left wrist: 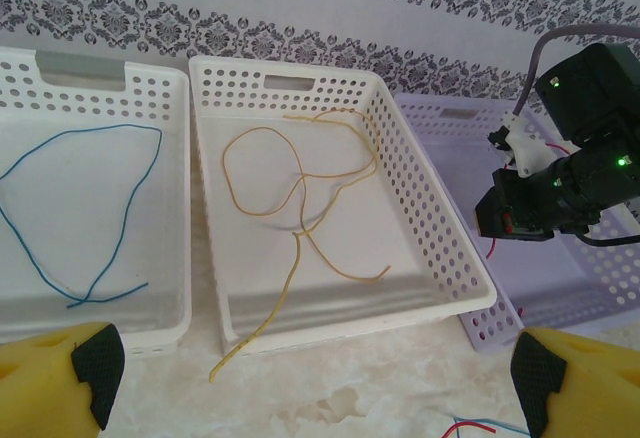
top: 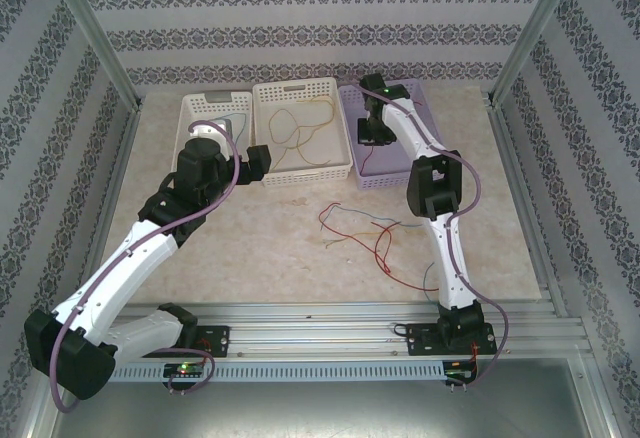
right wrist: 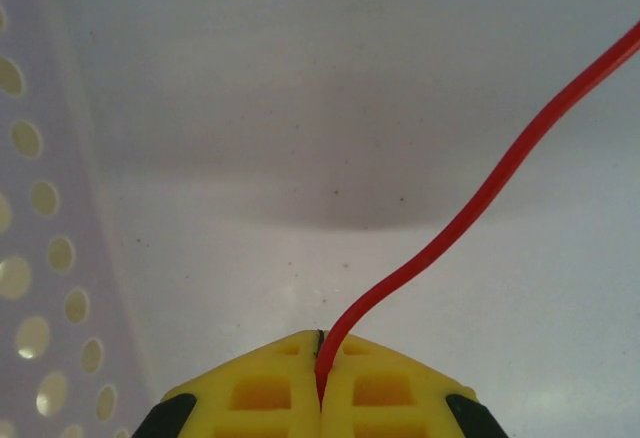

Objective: Untangle the cables

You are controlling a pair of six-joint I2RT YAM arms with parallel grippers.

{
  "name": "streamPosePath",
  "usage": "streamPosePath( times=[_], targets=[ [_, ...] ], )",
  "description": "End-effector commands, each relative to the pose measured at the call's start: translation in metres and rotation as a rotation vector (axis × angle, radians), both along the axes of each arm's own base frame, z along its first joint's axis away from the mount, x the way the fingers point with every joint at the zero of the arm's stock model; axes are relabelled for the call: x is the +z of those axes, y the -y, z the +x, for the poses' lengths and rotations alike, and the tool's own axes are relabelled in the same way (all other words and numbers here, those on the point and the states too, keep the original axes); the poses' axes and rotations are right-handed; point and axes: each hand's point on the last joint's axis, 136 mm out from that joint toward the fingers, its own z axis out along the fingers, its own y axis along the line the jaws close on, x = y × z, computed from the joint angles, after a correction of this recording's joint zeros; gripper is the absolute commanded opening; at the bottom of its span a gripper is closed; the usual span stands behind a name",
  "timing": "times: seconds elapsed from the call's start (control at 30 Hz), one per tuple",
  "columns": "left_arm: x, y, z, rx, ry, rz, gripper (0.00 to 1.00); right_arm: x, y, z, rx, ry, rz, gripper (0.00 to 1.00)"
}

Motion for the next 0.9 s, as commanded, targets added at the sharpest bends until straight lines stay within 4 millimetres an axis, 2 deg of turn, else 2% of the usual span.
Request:
streamPosePath(
  times=[0.0,0.2,0.4,0.5,0.7,0.77,0.87],
  targets=[
    [0.01,-0.002,0.001,0.011,0.043,0.013,1.0,-0.001,-0.006,-0.003,0.019,-0.028,0.039,0.1],
    [0.009,-0.002,0.001,0.009,0.041,0.018,1.0,0.016,-0.014,-0.004,0.05,-0.004,0.076,0.27],
    [0.006,-0.001,0.003,0.008,0.034,0.025,1.0,0.047,-0.011,-0.007,0.038,0.038,0.075,0.36],
    [0.004,0.0,0.004,0.005,0.027,0.029,1.0,0.078,-0.003,-0.007,0.022,0.099,0.05,0.42],
    [0.0,0.001,0.006,-0.002,0.016,0.039,1.0,0.166,0.015,-0.015,-0.035,0.3,0.019,0.54],
    [-0.003,0.002,0.006,-0.007,0.009,0.046,1.0,0.192,0.016,-0.024,-0.041,0.358,0.041,0.56],
    [-0.008,0.005,0.008,-0.017,-0.006,0.046,1.0,0.229,0.015,-0.048,-0.046,0.43,0.074,0.6]
  ],
)
